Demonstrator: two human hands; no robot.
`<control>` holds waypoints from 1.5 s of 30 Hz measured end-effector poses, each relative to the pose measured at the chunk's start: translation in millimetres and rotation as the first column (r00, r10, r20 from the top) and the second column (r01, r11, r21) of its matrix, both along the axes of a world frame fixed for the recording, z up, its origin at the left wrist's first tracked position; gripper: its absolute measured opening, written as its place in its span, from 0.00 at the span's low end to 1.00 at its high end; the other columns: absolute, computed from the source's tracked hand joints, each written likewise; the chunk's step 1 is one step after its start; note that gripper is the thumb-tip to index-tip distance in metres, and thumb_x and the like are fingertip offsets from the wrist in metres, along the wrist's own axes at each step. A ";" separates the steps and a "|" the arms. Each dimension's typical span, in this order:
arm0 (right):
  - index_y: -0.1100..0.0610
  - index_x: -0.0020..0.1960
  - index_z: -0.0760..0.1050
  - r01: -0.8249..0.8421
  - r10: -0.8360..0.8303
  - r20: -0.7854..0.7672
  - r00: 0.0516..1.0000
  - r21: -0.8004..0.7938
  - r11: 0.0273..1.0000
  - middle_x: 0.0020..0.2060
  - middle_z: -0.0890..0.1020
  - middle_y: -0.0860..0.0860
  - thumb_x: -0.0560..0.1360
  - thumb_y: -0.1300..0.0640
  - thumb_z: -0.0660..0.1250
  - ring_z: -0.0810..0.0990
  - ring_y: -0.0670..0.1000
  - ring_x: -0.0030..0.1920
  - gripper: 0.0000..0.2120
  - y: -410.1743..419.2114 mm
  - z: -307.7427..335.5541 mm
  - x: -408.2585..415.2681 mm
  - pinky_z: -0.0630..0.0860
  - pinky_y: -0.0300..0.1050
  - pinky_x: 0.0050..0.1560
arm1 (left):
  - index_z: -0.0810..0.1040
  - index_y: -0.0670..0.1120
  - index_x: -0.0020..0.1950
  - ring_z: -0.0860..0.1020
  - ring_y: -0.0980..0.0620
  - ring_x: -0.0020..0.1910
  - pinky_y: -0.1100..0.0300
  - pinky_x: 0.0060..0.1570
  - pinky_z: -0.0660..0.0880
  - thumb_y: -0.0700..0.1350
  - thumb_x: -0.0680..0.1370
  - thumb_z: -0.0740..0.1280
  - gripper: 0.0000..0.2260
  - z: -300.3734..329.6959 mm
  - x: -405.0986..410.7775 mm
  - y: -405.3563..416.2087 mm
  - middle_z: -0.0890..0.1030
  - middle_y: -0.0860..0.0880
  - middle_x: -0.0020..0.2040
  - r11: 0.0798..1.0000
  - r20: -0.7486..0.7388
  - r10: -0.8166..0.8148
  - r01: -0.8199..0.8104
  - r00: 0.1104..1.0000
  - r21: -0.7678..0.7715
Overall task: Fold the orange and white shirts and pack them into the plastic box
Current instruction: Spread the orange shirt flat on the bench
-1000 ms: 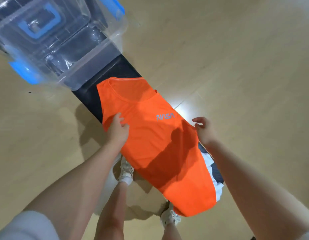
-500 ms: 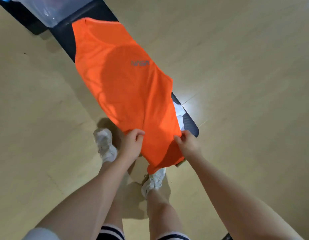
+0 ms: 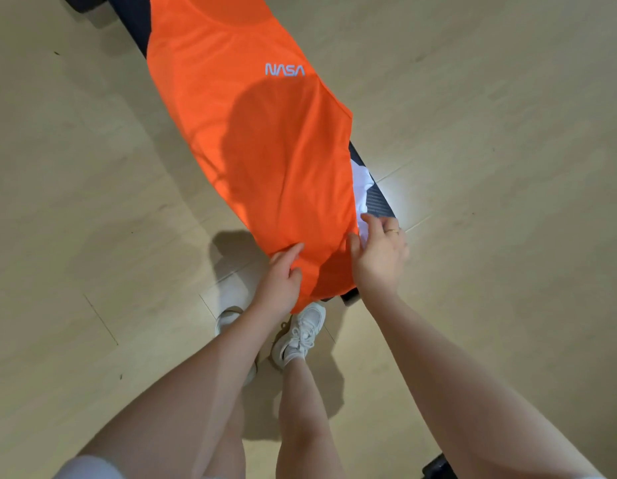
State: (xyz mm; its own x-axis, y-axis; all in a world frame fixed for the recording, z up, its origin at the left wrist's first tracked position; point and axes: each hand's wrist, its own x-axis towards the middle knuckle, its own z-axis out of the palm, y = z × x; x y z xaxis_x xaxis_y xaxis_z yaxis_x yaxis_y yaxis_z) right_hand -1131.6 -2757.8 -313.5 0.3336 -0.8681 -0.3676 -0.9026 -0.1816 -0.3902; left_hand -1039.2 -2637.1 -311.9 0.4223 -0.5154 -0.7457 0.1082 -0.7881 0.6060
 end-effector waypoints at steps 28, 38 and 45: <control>0.60 0.33 0.73 0.139 -0.414 0.202 0.887 0.740 0.658 0.23 0.75 0.49 0.74 0.67 0.65 0.71 0.47 0.24 0.11 66.6 6.7 -58.7 0.70 0.42 0.29 | 0.71 0.43 0.67 0.72 0.52 0.60 0.64 0.53 0.68 0.39 0.81 0.55 0.15 10.2 -20.5 5.6 0.75 0.48 0.60 0.985 -0.423 0.169 -0.168 0.890 0.041; 0.59 0.50 0.74 0.067 -0.844 0.444 0.301 0.873 0.483 0.34 0.84 0.49 0.79 0.60 0.57 0.82 0.46 0.32 0.07 65.4 98.9 -33.6 0.78 0.38 0.33 | 0.66 0.36 0.68 0.68 0.42 0.68 0.45 0.58 0.66 0.68 0.76 0.45 0.39 51.0 -49.4 33.4 0.72 0.37 0.66 0.695 -0.769 0.631 -0.517 0.106 0.500; 0.59 0.48 0.75 -0.042 -0.961 0.274 0.037 0.961 0.272 0.33 0.83 0.50 0.77 0.62 0.57 0.82 0.46 0.32 0.09 51.3 105.9 -42.6 0.80 0.38 0.39 | 0.76 0.42 0.58 0.78 0.43 0.52 0.49 0.44 0.81 0.55 0.78 0.61 0.18 32.5 -45.3 9.9 0.82 0.42 0.51 0.024 -0.797 0.449 -0.887 -0.403 0.462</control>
State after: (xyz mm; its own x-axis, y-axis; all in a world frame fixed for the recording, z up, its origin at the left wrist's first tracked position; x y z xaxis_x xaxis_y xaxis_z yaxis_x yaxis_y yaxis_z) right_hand -1174.2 -2706.5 -207.6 0.4162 -0.5395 -0.7319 0.3640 0.8365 -0.4096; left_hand -1084.5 -2627.2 -279.3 0.1176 -0.4888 -0.8644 0.7926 0.5706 -0.2148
